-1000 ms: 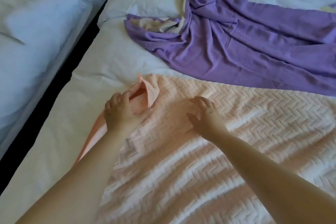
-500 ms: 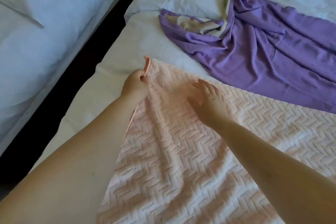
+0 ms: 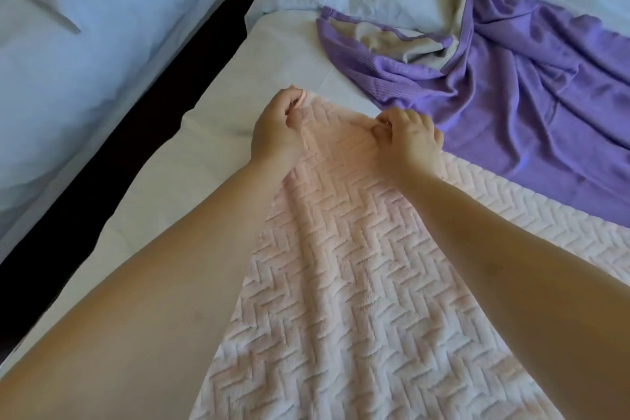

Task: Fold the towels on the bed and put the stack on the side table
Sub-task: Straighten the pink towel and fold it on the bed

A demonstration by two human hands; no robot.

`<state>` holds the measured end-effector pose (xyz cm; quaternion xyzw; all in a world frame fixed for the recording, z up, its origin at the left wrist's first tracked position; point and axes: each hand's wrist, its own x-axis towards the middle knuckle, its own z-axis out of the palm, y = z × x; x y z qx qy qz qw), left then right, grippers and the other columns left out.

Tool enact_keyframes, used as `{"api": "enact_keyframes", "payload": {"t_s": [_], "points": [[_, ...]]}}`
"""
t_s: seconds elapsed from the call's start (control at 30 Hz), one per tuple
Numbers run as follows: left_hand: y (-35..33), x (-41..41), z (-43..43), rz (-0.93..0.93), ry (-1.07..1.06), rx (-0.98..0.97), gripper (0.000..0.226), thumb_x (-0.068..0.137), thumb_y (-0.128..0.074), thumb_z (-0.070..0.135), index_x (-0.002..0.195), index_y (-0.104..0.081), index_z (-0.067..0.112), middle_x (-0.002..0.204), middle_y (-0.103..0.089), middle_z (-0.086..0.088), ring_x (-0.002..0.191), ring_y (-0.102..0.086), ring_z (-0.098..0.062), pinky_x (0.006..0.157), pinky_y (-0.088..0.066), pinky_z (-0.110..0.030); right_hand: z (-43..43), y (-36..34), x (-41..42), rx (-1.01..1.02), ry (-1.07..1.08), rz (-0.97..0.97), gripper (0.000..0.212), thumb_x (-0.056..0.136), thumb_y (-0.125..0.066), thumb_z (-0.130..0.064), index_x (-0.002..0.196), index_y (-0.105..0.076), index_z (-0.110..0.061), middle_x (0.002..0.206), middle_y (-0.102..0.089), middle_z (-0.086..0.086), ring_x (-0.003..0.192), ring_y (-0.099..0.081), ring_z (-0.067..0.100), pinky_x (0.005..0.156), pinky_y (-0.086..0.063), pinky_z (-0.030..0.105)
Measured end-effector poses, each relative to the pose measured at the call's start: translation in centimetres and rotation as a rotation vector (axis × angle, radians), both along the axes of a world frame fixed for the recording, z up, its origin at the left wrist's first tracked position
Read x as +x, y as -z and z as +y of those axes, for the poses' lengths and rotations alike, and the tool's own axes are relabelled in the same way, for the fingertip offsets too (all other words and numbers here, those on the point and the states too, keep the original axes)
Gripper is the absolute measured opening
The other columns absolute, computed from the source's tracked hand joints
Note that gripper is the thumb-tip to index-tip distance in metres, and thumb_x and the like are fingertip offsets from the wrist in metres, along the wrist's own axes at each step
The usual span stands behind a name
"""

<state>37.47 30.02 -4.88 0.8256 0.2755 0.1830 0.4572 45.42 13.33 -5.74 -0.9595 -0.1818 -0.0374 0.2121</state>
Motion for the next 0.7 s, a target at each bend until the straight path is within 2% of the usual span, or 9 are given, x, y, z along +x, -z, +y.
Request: {"api": "enact_keyframes", "payload": {"t_s": [0.1,0.13,0.2,0.3,0.4,0.5,0.6,0.7], "points": [[1.2,-1.5,0.5,0.209,0.022,-0.035,0.051,0.096,-0.048,0.009,0.140,-0.035,0.033,0.137,-0.049,0.002,0.117,-0.054,-0.019,0.092,-0.047,-0.029,0.2,0.8,-0.7,-0.060,-0.005,0.033,0.033,0.095,-0.047,-0.031,0.127,-0.052,-0.025,0.133,-0.049,0.002,0.125,-0.037,0.028,0.103,-0.022,0.039],[1.5,-2.3,0.6,0.249,-0.001,-0.048,0.055,0.095,-0.051,0.013,0.142,-0.031,0.033,0.137,-0.047,0.002,0.115,-0.054,-0.019,0.091,-0.048,-0.030,0.2,0.8,-1.2,-0.038,-0.013,0.033,0.038,0.095,-0.047,-0.031,0.132,-0.048,-0.024,0.138,-0.045,0.002,0.129,-0.033,0.027,0.108,-0.019,0.039],[1.7,-4.8,0.8,0.262,-0.046,-0.001,0.051,0.093,-0.058,0.027,0.139,-0.036,0.026,0.131,-0.050,0.000,0.105,-0.057,-0.015,0.087,-0.050,-0.031,0.2,0.9,-3.2,0.002,-0.083,0.012,0.046,0.095,-0.046,-0.031,0.140,-0.042,-0.020,0.146,-0.039,0.001,0.137,-0.027,0.025,0.116,-0.013,0.040],[1.8,-10.3,0.1,0.237,0.011,0.050,0.041,0.084,-0.061,0.048,0.115,-0.053,0.022,0.106,-0.057,0.005,0.080,-0.058,-0.004,0.065,-0.046,-0.019,0.8,1.6,-7.8,-0.069,-0.251,0.097,0.056,0.097,-0.033,-0.042,0.150,-0.027,-0.023,0.158,-0.019,-0.006,0.148,-0.004,0.018,0.118,0.007,0.039],[2.0,-15.4,-1.0,0.319,0.093,0.059,0.036,0.079,-0.061,0.054,0.086,-0.059,0.019,0.076,-0.059,0.006,0.065,-0.056,-0.009,0.054,-0.040,-0.022,1.6,2.6,-11.7,-0.146,-0.352,0.166,0.057,0.097,-0.014,-0.050,0.152,-0.013,-0.033,0.160,-0.001,-0.013,0.147,0.012,0.012,0.116,0.015,0.037],[2.6,-17.9,-1.5,0.362,0.077,0.003,0.032,0.086,-0.059,0.048,0.069,-0.054,0.021,0.058,-0.048,0.007,0.053,-0.046,-0.009,0.049,-0.033,-0.018,2.2,2.7,-12.9,-0.105,-0.304,0.178,0.054,0.100,-0.015,-0.045,0.152,-0.016,-0.031,0.161,-0.006,-0.011,0.147,0.008,0.013,0.117,0.014,0.037],[3.2,-18.8,-0.7,0.335,-0.071,0.003,0.033,0.091,-0.058,0.039,0.074,-0.058,0.010,0.060,-0.052,0.002,0.059,-0.050,-0.016,0.052,-0.034,-0.020,2.2,2.2,-13.7,-0.085,-0.307,0.160,0.055,0.099,-0.015,-0.044,0.152,-0.017,-0.028,0.161,-0.009,-0.008,0.148,0.004,0.016,0.116,0.015,0.036],[3.2,-18.8,-0.7,0.341,-0.153,-0.013,0.035,0.092,-0.057,0.038,0.076,-0.058,0.008,0.061,-0.054,0.000,0.062,-0.053,-0.022,0.053,-0.035,-0.029,1.6,1.6,-14.9,-0.169,-0.390,0.145,0.057,0.097,-0.012,-0.047,0.152,-0.011,-0.031,0.161,-0.001,-0.008,0.147,0.011,0.014,0.116,0.017,0.038]]}}
